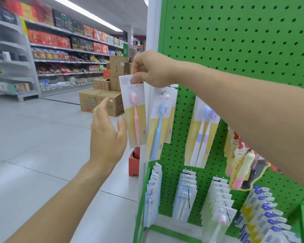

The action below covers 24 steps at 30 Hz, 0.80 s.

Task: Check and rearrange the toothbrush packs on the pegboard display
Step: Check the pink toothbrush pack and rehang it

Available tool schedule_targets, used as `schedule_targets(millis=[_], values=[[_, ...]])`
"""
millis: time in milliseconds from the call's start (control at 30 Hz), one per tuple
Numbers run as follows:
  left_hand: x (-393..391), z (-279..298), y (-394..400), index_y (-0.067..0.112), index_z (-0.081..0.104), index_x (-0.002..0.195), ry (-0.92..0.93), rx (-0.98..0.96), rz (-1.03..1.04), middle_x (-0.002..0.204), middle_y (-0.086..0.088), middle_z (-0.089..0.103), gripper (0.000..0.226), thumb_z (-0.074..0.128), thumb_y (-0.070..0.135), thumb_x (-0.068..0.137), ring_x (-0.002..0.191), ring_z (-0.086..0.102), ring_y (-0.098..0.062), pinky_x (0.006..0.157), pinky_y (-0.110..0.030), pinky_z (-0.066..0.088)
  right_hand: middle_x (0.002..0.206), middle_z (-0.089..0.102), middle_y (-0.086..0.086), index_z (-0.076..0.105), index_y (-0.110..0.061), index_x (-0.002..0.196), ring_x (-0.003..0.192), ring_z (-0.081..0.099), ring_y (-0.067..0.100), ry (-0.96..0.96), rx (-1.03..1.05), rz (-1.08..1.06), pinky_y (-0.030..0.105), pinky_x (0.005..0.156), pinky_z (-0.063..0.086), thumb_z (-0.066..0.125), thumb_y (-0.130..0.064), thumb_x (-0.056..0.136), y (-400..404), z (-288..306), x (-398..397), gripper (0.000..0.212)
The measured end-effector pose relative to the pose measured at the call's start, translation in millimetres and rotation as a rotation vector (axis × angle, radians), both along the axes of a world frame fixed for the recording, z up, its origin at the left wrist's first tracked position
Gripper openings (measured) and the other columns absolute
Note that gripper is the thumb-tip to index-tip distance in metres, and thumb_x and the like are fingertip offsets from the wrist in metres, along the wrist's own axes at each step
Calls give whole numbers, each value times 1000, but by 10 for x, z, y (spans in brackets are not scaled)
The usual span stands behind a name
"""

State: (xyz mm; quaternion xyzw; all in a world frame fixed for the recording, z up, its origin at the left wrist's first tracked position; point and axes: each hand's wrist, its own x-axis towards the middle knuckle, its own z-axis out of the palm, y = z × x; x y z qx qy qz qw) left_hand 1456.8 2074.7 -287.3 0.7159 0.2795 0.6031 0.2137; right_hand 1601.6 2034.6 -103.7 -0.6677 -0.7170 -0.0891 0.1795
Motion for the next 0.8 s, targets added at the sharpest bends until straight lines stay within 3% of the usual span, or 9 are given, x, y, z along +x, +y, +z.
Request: schedule_targets(millis=[67, 133, 200, 300, 367, 533, 633, 700, 800], values=[[-142, -75, 31, 14, 34, 149, 16, -35, -20, 147, 0, 46, 49, 47, 21, 102, 134, 45, -14, 111, -35, 39, 90, 69, -3, 57, -16, 97, 83, 67, 4, 40, 56, 62, 22, 71, 54, 60, -15, 100, -21, -93, -160, 4], [-294, -90, -14, 18, 38, 145, -18, -46, -72, 135, 13, 55, 42, 42, 28, 104, 122, 54, -1, 100, -22, 44, 80, 64, -12, 55, -17, 94, 66, 60, -8, 83, 100, 139, 13, 62, 47, 60, -13, 99, -50, -232, -329, 8], [-443, -88, -155, 27, 43, 135, -54, -64, -130, 115, 27, 62, 28, 42, 28, 107, 100, 62, 8, 79, -6, 43, 77, 62, -14, 54, -16, 92, 63, 57, -10, 127, 118, 212, 11, 63, 45, 62, -10, 97, -89, -459, -475, 11], [-594, -239, -405, 37, 45, 113, -88, -199, -193, 88, 16, 73, 12, 41, 32, 103, 76, 67, 0, 60, -8, 44, 81, 68, -5, 55, -16, 92, 71, 61, -3, 214, 97, 269, 16, 66, 46, 60, -8, 97, -239, -935, -590, 11], [-646, -429, -538, 32, 51, 106, -88, -316, -248, 85, 6, 74, 10, 42, 34, 101, 64, 65, -5, 53, -13, 44, 82, 71, -1, 59, -14, 95, 78, 66, 7, 287, 75, 270, 22, 70, 50, 60, -9, 98, -424, -1286, -597, 5], [-595, -900, -744, 11, 70, 105, 159, -615, -561, 90, -8, 77, 27, 45, 22, 105, 83, 74, -24, 69, -31, 60, 70, 71, 3, 65, -16, 89, 51, 52, 10, 593, 59, 93, 20, 54, 41, 64, -15, 95, -1012, -2197, -393, 7], [-441, -1152, -825, 16, 72, 107, 337, -755, -673, 96, -25, 73, 24, 50, 25, 105, 87, 70, -41, 85, -62, 55, 74, 69, 19, 65, -16, 83, 45, 47, 13, 950, -18, -106, 26, 46, 44, 65, -20, 96, -1325, -2737, -229, 15], [-329, -1310, -909, 23, 72, 106, 401, -834, -698, 96, -32, 70, 19, 54, 25, 104, 84, 65, -54, 83, -71, 50, 76, 69, 21, 66, -12, 84, 44, 52, 13, 1071, -92, -203, 30, 47, 49, 65, -24, 97, -1487, -3047, -107, 18], [-171, -1562, -1046, 29, 70, 110, 496, -917, -744, 95, -29, 72, 17, 56, 25, 102, 83, 63, -57, 80, -74, 49, 70, 72, 14, 68, -7, 86, 45, 57, 11, 1086, -169, -233, 31, 46, 51, 66, -22, 96, -1675, -3361, 60, 18]])
